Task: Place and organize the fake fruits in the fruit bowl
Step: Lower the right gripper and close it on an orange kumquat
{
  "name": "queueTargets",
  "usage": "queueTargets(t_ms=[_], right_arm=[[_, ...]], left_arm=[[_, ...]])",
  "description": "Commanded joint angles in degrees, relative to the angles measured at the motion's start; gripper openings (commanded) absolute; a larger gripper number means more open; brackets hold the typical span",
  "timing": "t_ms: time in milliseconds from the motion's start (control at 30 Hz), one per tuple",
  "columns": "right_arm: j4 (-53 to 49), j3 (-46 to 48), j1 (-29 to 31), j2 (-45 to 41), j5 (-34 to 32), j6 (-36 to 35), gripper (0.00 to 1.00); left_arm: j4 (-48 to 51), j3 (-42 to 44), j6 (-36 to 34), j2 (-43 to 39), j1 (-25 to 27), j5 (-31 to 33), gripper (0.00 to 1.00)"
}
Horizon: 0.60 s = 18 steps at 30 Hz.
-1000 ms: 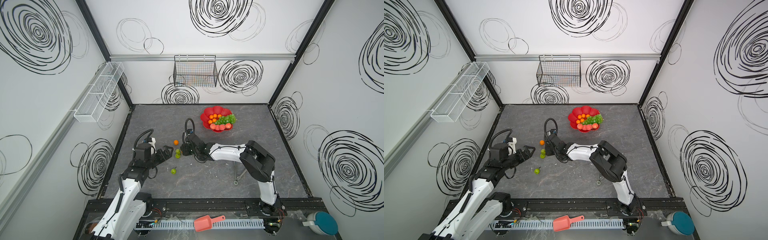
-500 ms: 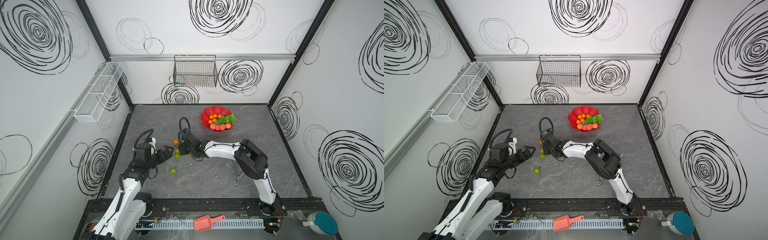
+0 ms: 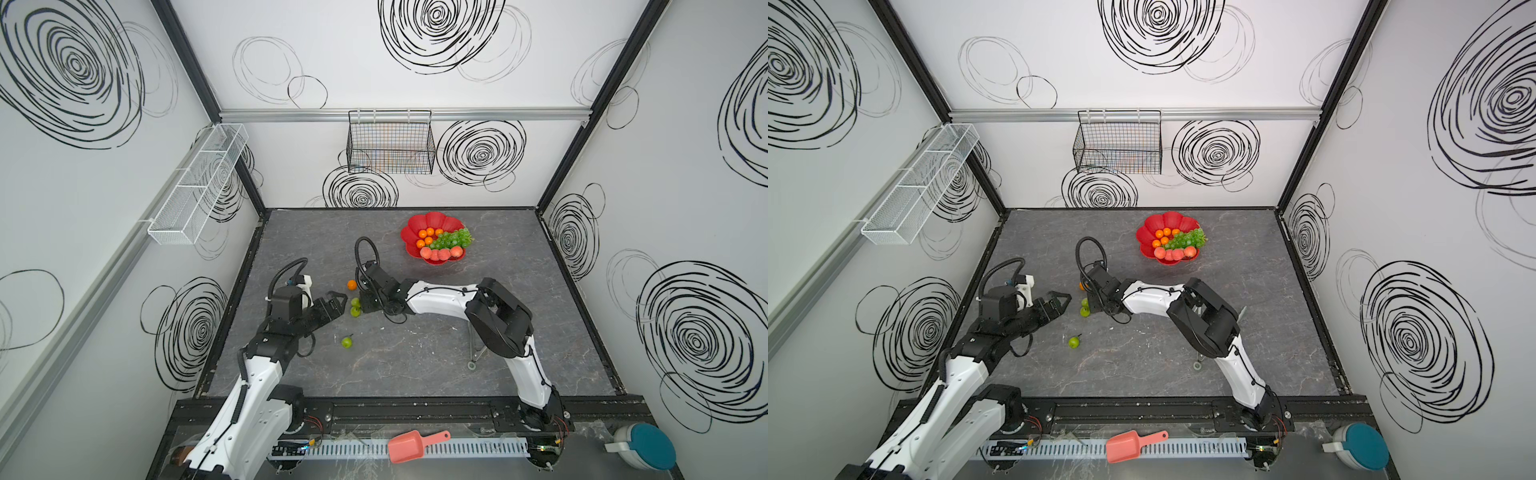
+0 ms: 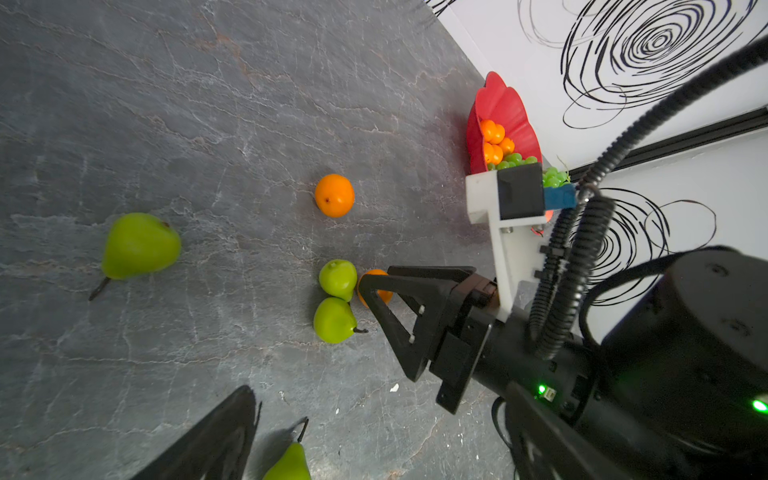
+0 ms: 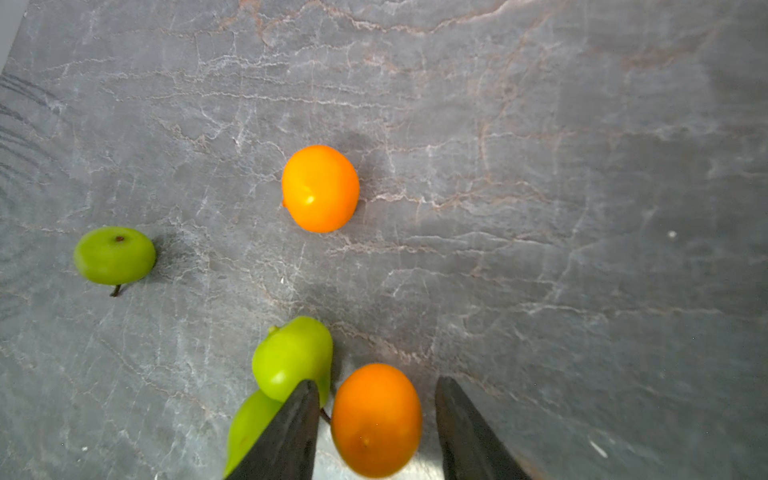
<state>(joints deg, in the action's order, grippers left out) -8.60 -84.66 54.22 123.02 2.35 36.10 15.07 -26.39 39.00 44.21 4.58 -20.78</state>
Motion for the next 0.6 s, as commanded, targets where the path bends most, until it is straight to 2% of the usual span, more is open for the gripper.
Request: queueTargets(t_ms=[0,567], right_arm=[[-2.37,-1.85,0.29,1.39,-0.30,-0.01,0.48],[-3.35,-2.31,0.34,1.50,-0.23,0.49,0.42]], left_arm=[[-1.98,0.49,-0.60,0.05,-0.54,-0.51,0.96],[-1.88,0.63,-0.42,-0.50,-0.54,-0.46,0.96]])
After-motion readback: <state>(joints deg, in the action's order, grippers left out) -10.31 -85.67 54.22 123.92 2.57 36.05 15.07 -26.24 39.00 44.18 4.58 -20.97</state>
